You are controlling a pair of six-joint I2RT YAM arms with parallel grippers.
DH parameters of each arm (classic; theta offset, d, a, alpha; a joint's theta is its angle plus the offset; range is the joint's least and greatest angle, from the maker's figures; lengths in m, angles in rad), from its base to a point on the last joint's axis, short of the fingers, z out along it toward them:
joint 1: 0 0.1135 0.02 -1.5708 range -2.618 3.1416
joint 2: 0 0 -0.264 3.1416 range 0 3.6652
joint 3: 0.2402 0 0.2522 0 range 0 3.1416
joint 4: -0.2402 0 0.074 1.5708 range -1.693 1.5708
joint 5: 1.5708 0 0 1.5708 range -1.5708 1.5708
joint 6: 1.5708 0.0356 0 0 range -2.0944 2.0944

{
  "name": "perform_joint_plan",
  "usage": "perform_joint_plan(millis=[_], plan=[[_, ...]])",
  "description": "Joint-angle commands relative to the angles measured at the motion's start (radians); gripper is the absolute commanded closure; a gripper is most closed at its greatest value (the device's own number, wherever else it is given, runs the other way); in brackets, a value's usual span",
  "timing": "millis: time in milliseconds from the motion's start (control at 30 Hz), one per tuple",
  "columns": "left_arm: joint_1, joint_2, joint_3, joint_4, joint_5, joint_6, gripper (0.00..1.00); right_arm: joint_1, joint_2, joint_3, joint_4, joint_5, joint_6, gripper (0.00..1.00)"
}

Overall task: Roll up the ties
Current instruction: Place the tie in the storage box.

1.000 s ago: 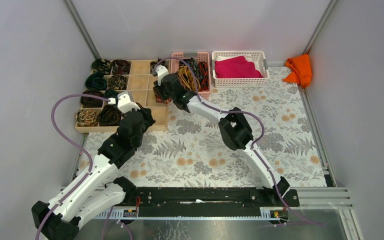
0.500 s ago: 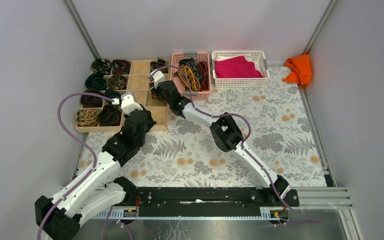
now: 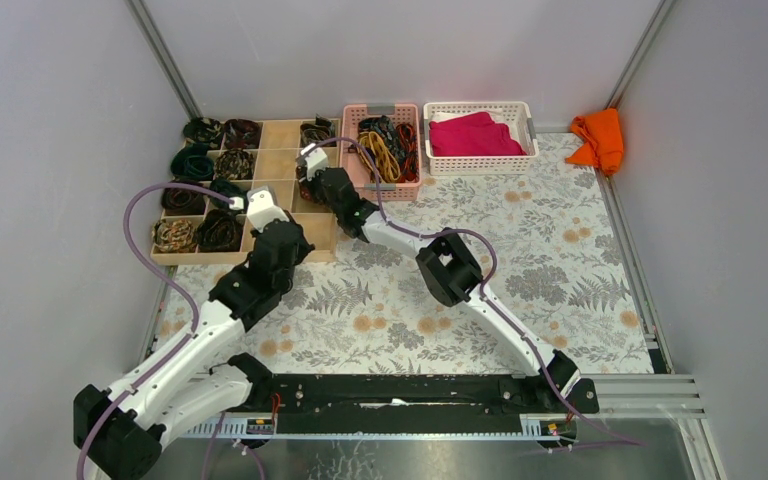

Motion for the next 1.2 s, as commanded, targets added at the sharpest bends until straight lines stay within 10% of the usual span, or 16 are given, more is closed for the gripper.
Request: perform_joint_plan(millis=[0, 267, 1100, 1167], plan=[[0.001, -0.021, -0.017, 0.037, -0.03, 0.016, 1.0, -0.002, -0.057, -0.001, -0.208, 0.006, 0.046, 1.0], [0.001, -0.039, -0.027, 0.041, 0.0, 0.013, 1.0, -0.002, -0.082, 0.002, -0.386, 0.023, 0.033, 1.0], [0.002, -0.056, -0.07, 0.116, -0.032, 0.038, 1.0, 0.003, -0.067, -0.214, 0.247, -0.027, -0.182, 1.0], [0.001, -0.054, -0.067, 0.109, -0.034, 0.036, 1.0, 0.006, -0.072, -0.231, 0.259, -0.029, -0.188, 0.87]])
